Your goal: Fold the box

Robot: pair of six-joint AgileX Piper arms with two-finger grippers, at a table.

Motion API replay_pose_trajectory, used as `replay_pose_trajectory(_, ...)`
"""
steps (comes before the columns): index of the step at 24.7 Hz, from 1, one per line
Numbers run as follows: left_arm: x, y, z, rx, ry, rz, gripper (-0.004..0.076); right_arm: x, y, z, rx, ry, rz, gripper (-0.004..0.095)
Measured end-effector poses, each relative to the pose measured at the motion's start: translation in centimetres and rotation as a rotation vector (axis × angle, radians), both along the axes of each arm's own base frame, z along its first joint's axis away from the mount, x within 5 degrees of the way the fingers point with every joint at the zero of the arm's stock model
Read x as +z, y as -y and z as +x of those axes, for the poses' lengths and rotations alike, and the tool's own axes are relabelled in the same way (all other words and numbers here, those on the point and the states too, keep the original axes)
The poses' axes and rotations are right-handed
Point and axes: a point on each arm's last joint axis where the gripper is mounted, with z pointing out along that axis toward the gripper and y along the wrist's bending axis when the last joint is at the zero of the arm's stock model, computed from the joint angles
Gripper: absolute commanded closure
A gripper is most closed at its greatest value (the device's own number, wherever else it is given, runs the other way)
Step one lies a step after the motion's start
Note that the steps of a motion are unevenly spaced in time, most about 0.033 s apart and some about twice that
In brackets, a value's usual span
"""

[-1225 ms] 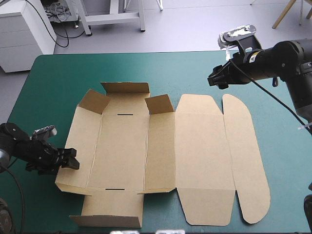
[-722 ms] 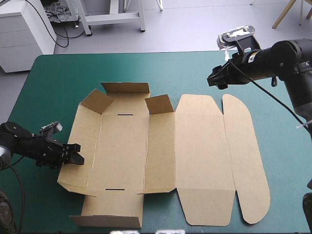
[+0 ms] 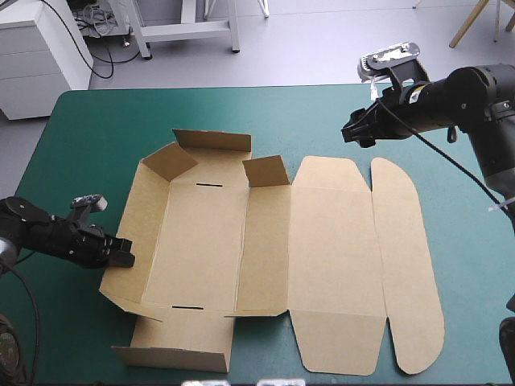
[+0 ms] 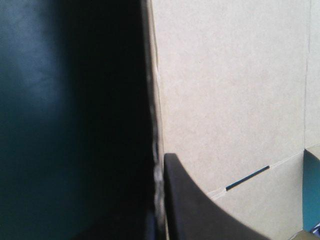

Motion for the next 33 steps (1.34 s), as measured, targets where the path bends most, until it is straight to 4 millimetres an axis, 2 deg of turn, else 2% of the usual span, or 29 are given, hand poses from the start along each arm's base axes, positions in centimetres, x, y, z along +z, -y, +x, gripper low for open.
replay_pose_trajectory(4,1.3,0.7,1.1,-0.149,0.092,0.075,0.0734,0.0,0.0,0.0,0.000,0.000,0.000,0.0282)
replay_pose_trajectory(9,4.0,2.9,3.1,-0.415,0.265,0.228,0.0734,0.0,0.0,0.0,0.000,0.000,0.000,0.0307)
replay_pose_trajectory(14,6.7,5.2,6.1,-0.618,0.442,0.399,0.0734,0.0,0.0,0.0,0.000,0.000,0.000,0.0311)
replay_pose_trajectory(15,7.5,6.2,7.4,-0.688,0.481,0.446,0.0734,0.0,0.0,0.0,0.000,0.000,0.000,0.0311)
replay_pose_trajectory(19,9.0,8.0,10.0,-0.776,0.571,0.560,0.0734,0.0,0.0,0.0,0.000,0.000,0.000,0.0311)
replay_pose_trajectory(21,10.4,9.9,12.4,-0.847,0.704,0.695,0.0734,0.0,0.1,0.1,-0.011,0.013,-0.008,0.0311)
replay_pose_trajectory(25,12.0,14.3,14.7,-1.006,0.923,0.870,0.0734,0.0,0.3,0.2,-0.034,0.017,-0.022,0.0310)
replay_pose_trajectory(28,11.8,17.2,15.0,-1.104,1.032,0.937,0.0734,0.1,0.7,0.3,-0.055,0.015,-0.017,0.0310)
replay_pose_trajectory(29,12.0,19.1,14.6,-1.145,1.096,0.961,0.0734,0.4,1.6,0.4,-0.088,0.017,-0.010,0.0310)
replay_pose_trajectory(33,12.6,22.6,13.1,-1.183,1.172,1.007,0.0734,1.3,5.2,0.3,-0.204,0.035,0.020,0.0310)
